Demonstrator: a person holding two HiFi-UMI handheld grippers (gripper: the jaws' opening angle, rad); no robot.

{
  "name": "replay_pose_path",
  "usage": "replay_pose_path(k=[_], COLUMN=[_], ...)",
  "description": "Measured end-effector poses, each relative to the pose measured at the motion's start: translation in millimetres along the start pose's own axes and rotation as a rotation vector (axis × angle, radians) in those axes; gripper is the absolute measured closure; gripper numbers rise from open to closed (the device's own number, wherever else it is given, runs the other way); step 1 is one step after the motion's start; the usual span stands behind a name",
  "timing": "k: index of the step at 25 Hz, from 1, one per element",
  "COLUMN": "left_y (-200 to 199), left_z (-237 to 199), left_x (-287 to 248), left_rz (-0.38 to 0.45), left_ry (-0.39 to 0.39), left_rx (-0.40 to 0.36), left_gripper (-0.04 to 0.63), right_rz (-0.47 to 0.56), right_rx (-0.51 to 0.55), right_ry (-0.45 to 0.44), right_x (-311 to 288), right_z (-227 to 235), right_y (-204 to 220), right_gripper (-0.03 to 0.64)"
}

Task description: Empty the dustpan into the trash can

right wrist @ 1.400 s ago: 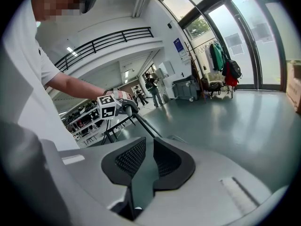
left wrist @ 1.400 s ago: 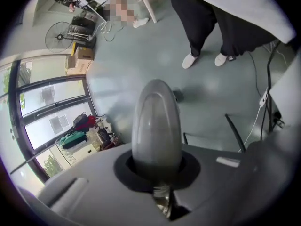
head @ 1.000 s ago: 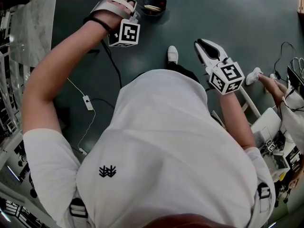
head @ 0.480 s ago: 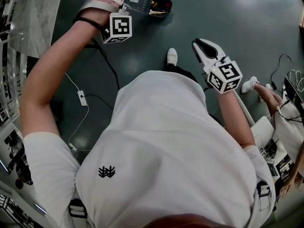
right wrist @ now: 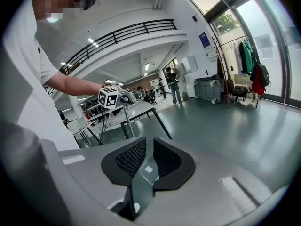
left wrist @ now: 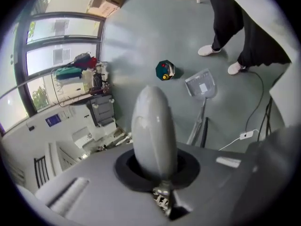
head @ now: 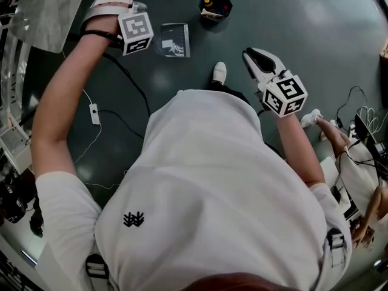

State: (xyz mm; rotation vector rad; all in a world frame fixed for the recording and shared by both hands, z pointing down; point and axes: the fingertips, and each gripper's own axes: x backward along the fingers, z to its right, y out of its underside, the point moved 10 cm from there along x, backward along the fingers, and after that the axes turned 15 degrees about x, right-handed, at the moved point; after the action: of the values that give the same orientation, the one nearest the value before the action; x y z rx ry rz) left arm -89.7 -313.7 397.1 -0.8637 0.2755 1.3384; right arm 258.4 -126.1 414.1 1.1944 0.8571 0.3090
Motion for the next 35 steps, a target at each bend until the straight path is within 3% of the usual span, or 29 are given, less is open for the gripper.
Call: replay_pose_path(k=[6,13,22,29,32,35], left_y=[77.8,142.0,201.3,212.6,206.0,202.9], left_z=[87.2,178.0,247.5,288.3,304.1,325.1], left_x=[9.3,30.5,60.6,95.5,109.2,115.1], left_rz=[-0.036,-0.018,0.037,0.138,0.186,0.171], left_ry=[0.197,0.42,0.53,0.647,0.671,0.681], left_rx=[0.224,0.491,0.824,1.106,1.165,1.154], left_gripper=[0.54,0.538,0.538,0.538,0.538,0.538], right_rz=[-0.007,-0.012,-0.013,-0.022,-0.031,-0.034], right_rx=[0.036,0.048,0.062,0.049,0.052,0.058], right_ry=[-0.034,-0.035,-0.012,0.0,-0.003,-0.004], right_x=[-22.4,-36.3,-33.8,-20.3,-17.6,-18.2], right_z=[-51.7,-113.4,-185.7,-236.7,-253.5,-265.2], right_y=[-12.7,-18.3,-15.0,-0.8,2.8,4.9], right_gripper=[0.569,0.572,0.578,0.591,0.598,0.607])
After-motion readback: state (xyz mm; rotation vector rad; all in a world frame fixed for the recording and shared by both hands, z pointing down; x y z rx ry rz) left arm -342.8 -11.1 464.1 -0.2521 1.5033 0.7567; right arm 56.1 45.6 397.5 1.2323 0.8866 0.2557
